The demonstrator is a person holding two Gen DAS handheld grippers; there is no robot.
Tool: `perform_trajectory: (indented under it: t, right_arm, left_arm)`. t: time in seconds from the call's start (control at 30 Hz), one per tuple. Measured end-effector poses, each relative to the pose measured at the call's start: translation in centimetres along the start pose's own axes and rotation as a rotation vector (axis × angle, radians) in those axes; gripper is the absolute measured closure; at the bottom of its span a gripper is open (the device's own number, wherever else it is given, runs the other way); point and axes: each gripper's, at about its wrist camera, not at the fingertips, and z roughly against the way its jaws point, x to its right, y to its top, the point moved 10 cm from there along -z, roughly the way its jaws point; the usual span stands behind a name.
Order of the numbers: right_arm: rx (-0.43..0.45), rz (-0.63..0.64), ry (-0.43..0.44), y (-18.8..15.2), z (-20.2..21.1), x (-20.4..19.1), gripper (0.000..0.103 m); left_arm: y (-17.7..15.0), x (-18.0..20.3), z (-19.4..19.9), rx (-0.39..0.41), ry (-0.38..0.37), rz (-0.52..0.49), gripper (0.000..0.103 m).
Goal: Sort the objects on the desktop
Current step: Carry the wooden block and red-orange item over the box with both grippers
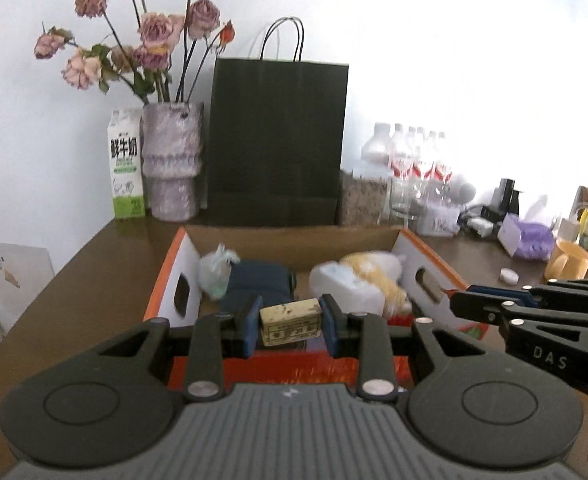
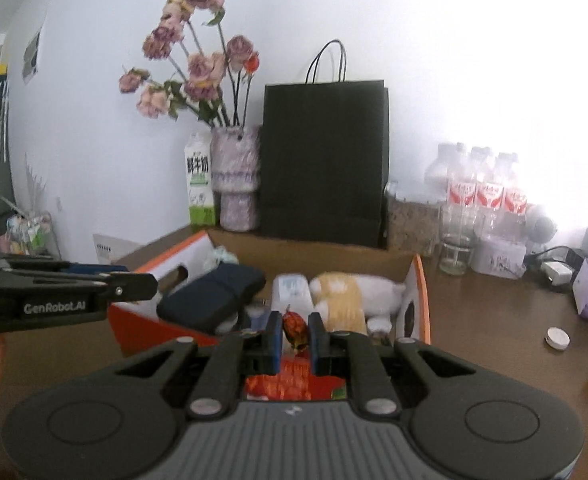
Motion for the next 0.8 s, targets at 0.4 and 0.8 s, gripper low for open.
perform_trajectory:
  t: [0.4,0.8]
  right_arm:
    - [0.000,-0.046,-0.052,2.5,-4.1,2.5,0.091]
    - [-0.068,-0.073,-0.085,1.2,-9.4,5.3,0.091]
  left_arm:
    - [2.8,0.7,-4.0,0.017,0.008,0.007,0.071]
    - [1.2,0.6,-10.2,-0.067,0.016,0.019,0.071]
